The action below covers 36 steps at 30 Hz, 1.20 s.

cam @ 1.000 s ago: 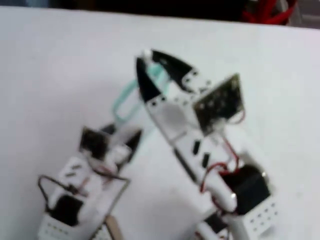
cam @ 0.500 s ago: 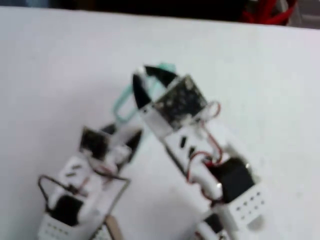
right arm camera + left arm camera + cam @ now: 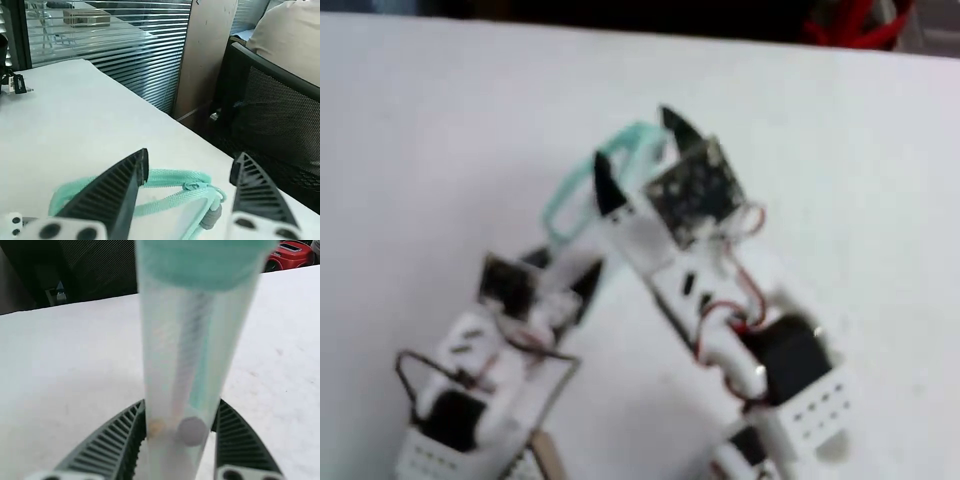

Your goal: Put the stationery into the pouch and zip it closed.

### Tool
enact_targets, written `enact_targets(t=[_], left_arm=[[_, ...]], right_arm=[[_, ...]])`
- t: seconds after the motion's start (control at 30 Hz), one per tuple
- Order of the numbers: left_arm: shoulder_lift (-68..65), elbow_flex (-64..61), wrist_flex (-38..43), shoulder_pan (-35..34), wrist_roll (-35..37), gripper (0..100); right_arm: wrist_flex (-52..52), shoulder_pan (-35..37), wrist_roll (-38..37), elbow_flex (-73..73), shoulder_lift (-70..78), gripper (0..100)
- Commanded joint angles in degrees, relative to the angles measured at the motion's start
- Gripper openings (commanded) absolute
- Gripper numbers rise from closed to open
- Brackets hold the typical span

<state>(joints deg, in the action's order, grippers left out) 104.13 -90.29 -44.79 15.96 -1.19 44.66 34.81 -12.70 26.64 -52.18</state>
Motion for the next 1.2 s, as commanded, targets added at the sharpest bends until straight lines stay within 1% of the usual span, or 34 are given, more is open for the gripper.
enact_targets(t=[0.0,0.1,0.13,0.2,0.27,0.3,0.33,0.43,0.5,0.67,0.87,0.93,1.07,1.17], left_arm=[[0.48,0.53,1.41,0.57,-0.62,21],[0.48,2.02,0.79,0.66,-0.53,18],[0.48,3.96,-0.7,0.75,-0.26,15],[0.48,9.76,-7.03,2.24,-0.44,11],[0.48,12.92,-11.78,4.09,-0.62,10],[0.48,12.92,-11.96,4.53,-0.62,12],[0.48,12.13,-11.69,4.53,-0.62,13],[0.48,8.09,-7.12,4.0,-0.7,14],[0.48,6.77,-5.27,2.59,-0.7,14],[0.48,6.42,-5.1,1.71,-0.7,14],[0.48,6.33,-5.01,1.89,-0.7,14],[0.48,6.33,-4.92,2.07,-0.7,11],[0.48,5.19,-4.04,2.15,-0.7,5],[0.48,3.08,-1.23,2.24,-2.46,5]], right_arm=[[0.04,-5.58,0.53,-1.85,-0.04,25.5],[0.48,-12.18,0.97,0.7,0.04,25.5],[0.48,-14.02,0.97,1.85,0.04,25.5],[0.48,-17.27,0.97,5.27,-0.48,25.5],[-0.04,-19.65,1.05,8.97,-0.48,25.5],[-0.57,-20.44,1.14,10.55,-0.13,25.5],[-1.45,-20.62,1.14,12.31,-0.04,25.5],[-4.62,-20.18,1.49,16.79,-0.57,25.5],[-5.05,-18.77,3.6,18.11,-0.48,25.5],[-6.55,-16.22,4.66,22.59,-0.57,25.5],[-9.54,-16.66,4.66,27.08,-0.66,25.5],[-9.27,-16.66,4.66,27.87,-1.71,25.5],[-9.71,-17.8,4.75,33.14,-9.36,25.5],[-13.32,-17.89,4.75,41.67,-18.95,25.5]])
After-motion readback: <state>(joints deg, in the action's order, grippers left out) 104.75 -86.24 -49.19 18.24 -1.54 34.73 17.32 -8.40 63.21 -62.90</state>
